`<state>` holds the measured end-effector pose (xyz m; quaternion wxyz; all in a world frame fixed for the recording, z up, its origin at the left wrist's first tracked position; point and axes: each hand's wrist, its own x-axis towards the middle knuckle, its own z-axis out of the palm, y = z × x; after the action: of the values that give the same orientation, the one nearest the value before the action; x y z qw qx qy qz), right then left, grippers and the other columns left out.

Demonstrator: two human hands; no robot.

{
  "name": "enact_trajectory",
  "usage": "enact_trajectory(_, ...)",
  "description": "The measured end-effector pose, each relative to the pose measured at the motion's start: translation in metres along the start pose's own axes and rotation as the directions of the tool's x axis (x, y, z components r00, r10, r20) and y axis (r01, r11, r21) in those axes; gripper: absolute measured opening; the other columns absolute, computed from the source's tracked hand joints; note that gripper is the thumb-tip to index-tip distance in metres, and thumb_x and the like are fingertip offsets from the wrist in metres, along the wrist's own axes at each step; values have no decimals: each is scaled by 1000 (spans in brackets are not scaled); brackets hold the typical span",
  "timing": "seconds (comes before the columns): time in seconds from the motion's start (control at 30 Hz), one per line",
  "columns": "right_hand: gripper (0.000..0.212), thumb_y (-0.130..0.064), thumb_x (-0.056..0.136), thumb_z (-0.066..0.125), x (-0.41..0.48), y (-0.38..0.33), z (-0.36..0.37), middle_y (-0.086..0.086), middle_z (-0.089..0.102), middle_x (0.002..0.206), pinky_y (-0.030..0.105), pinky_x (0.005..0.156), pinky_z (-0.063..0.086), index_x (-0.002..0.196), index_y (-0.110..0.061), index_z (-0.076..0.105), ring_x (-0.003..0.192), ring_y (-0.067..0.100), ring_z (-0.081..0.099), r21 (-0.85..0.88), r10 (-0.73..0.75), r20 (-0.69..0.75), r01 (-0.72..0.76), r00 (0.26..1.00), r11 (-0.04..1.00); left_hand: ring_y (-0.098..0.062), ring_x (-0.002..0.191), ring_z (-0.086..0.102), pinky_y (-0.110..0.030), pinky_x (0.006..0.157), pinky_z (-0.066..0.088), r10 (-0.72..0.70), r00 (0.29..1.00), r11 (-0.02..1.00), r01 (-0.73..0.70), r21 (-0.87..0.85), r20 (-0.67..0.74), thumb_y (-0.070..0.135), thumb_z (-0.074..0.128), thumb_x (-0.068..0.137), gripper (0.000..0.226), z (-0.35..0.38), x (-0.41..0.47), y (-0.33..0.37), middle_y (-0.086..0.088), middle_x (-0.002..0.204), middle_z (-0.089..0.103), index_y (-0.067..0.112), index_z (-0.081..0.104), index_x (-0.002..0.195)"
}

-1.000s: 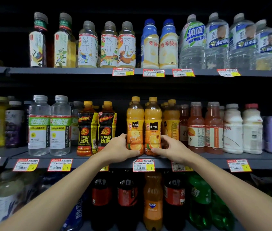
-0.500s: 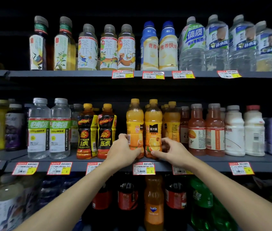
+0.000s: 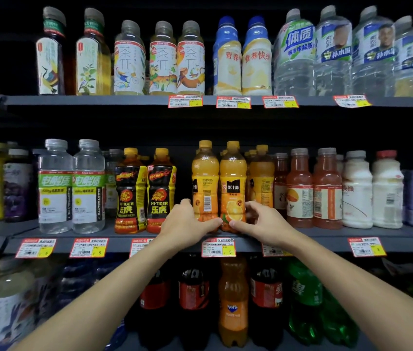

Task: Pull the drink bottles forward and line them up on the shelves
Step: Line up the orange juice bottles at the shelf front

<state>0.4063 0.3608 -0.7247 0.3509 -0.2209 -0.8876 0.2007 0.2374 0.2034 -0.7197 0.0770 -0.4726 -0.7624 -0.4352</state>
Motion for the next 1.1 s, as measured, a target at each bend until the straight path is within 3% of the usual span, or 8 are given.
enact_trajectory(0.1, 69, -62, 80, 74, 0, -2, -1, -15, 65, 117, 29, 94, 51, 137, -29, 53, 107, 2, 61, -8, 3, 5, -3, 1000, 1000, -13, 101, 62, -43, 93, 54, 32, 999, 999, -31, -35, 15, 52, 68, 82, 48, 1, -1, 4, 7, 111, 66, 28, 54, 120)
enact_trajectory(0.27, 66, -63, 81, 73, -1, -6, -1, -17, 65, 113, 33, 95, 53, 134, -30, 54, 105, 3, 62, -26, 2, 21, -2, 1000, 1000, -15, 100, 65, -41, 87, 57, 0, 997, 1000, -2, -30, -73, 54, 77, 78, 63, 1, -6, 4, 4, 110, 64, 20, 48, 122)
enact_trajectory(0.37, 68, -65, 79, 73, 0, -5, -1, -16, 65, 117, 34, 96, 53, 134, -32, 53, 107, 4, 61, -38, 7, 31, -6, 999, 999, -13, 102, 63, -41, 91, 55, 54, 998, 998, -52, -44, 33, 50, 79, 75, 61, -1, -4, 3, 6, 112, 63, 25, 50, 122)
enact_trajectory(0.47, 79, -66, 72, 79, 3, -5, -3, -14, 62, 121, 24, 90, 49, 137, -32, 49, 110, 6, 60, -50, 31, 78, -27, 997, 998, -14, 106, 62, -39, 93, 55, 45, 993, 996, -37, -76, 112, 36, 83, 75, 69, -9, 0, -1, 4, 121, 63, 25, 45, 132)
enact_trajectory(0.67, 79, -57, 73, 84, 9, -10, -6, -10, 62, 128, 21, 88, 47, 138, -28, 50, 113, 8, 58, -74, 29, 131, -20, 991, 997, -19, 114, 61, -42, 96, 54, 132, 985, 976, -148, 158, 107, 45, 82, 77, 77, -12, 7, -8, 1, 128, 62, 21, 39, 137)
enact_trajectory(0.77, 81, -58, 73, 83, 11, -13, -7, -7, 61, 134, 20, 86, 46, 140, -28, 49, 109, 7, 57, -104, 27, 137, -13, 990, 994, -19, 114, 60, -41, 95, 54, 121, 985, 974, -142, 175, 124, 47, 82, 76, 81, -12, 12, -10, 0, 128, 61, 19, 37, 137)
enact_trajectory(0.93, 88, -67, 73, 78, 7, -10, -2, -4, 61, 132, 37, 100, 52, 144, -29, 42, 117, 16, 59, -126, 62, 114, -47, 992, 991, -17, 112, 61, -36, 93, 55, 62, 988, 994, -74, 82, 145, 46, 86, 72, 92, -12, 17, -14, -1, 126, 61, 17, 32, 142)
enact_trajectory(1.1, 95, -71, 71, 76, 4, -6, 2, -3, 62, 134, 42, 101, 51, 147, -27, 41, 119, 16, 60, -115, 55, 85, -45, 995, 992, -18, 111, 62, -39, 92, 56, 68, 991, 985, -86, 151, 116, 54, 82, 73, 86, -7, 15, -17, -1, 125, 63, 17, 40, 137)
